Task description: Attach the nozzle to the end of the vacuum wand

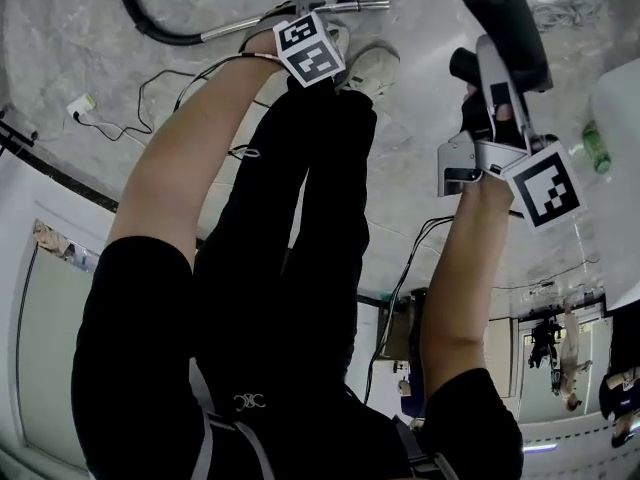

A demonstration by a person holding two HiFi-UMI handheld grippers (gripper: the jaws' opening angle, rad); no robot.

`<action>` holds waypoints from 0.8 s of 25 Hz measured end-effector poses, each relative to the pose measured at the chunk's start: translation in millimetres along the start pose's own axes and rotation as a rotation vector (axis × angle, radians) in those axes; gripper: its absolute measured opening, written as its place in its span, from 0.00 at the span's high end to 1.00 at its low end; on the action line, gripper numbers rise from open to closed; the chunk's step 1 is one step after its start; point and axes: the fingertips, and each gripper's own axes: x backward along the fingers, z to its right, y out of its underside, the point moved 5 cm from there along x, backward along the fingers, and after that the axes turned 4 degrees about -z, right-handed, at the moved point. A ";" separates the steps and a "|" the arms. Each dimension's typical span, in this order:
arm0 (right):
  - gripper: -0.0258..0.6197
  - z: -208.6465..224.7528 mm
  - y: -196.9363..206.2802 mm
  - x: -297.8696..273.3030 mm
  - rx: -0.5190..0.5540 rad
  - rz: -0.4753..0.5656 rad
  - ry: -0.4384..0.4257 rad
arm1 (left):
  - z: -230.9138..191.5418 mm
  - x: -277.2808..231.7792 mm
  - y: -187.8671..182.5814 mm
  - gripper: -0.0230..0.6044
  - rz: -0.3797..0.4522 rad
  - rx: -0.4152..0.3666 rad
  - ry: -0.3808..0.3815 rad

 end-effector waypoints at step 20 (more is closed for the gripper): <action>0.69 115.6 33.2 -114.3 -0.063 -0.030 -0.044 | -28.8 -155.2 35.4 0.67 -0.141 -0.121 0.086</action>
